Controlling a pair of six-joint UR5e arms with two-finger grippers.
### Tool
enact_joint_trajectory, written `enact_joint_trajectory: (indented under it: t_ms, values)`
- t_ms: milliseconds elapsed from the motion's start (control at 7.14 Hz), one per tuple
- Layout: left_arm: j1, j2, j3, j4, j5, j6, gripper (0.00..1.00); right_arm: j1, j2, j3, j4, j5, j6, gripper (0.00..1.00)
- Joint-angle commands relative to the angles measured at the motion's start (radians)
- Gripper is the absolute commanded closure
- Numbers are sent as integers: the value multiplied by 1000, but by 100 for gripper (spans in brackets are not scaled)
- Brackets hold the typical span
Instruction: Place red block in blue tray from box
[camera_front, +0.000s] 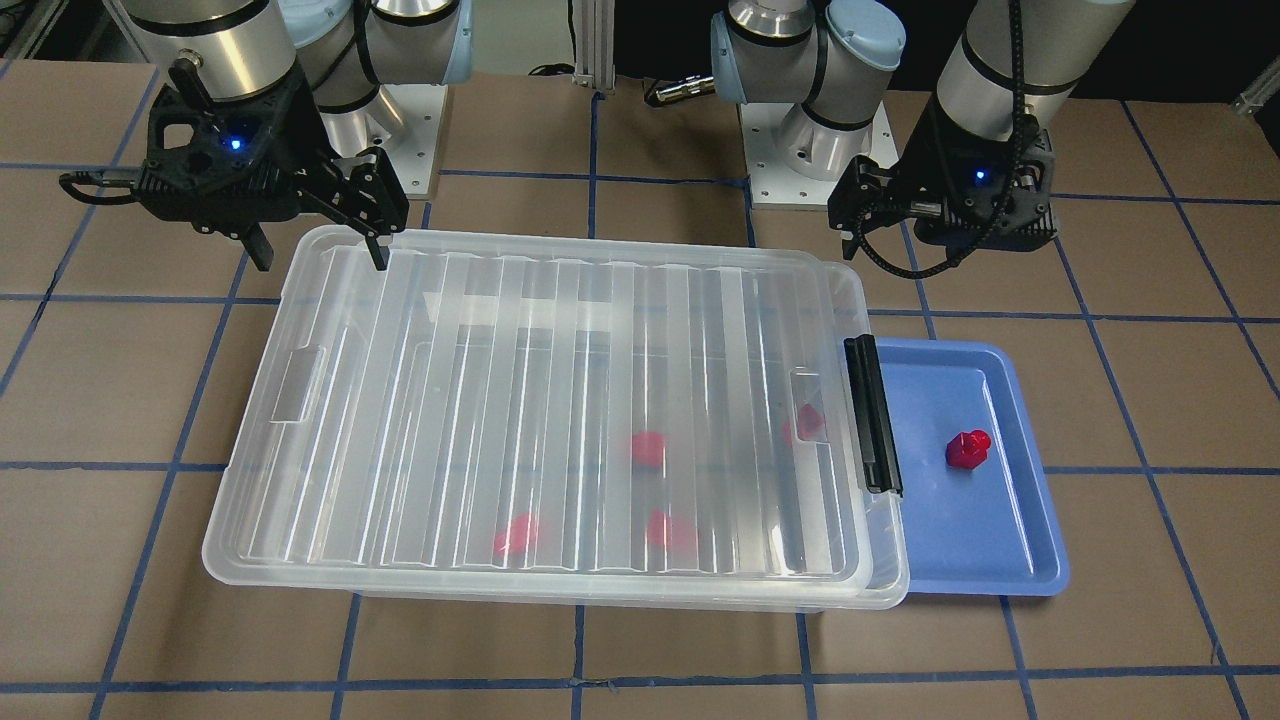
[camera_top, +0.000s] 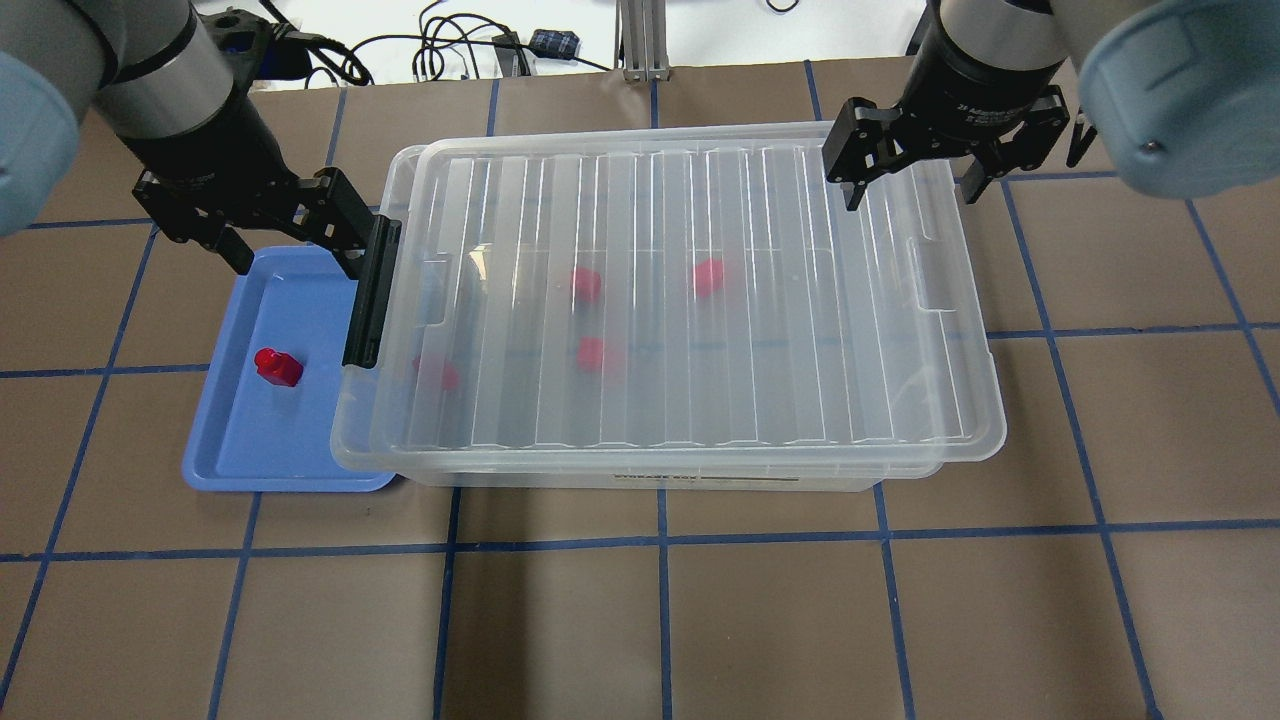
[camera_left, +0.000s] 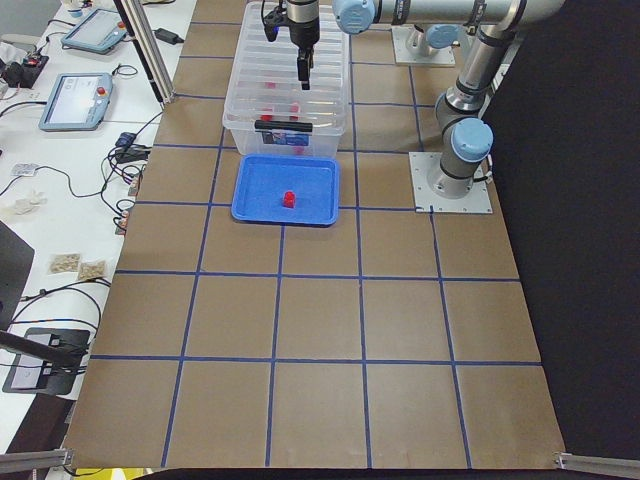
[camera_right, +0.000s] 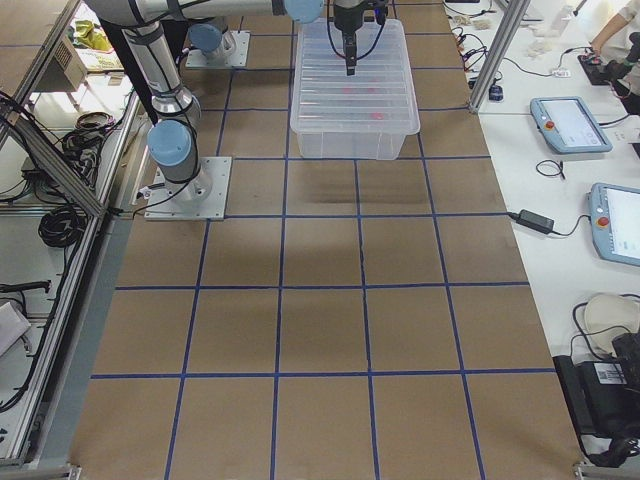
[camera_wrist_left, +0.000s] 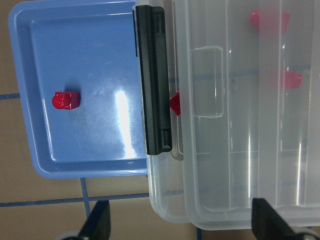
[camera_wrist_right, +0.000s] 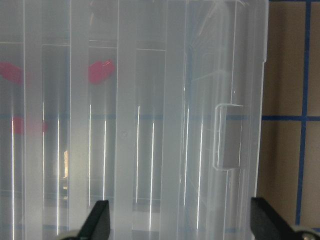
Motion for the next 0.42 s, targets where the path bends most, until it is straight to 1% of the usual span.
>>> enact_joint_trajectory:
  t_ms: [0,280]
  values:
    - [0,0,2,0,0,-1,0,0,1,3,-1,0,0,0]
    - [0,0,6,0,0,-1,0,-5,4,14,-3,0,-12,0]
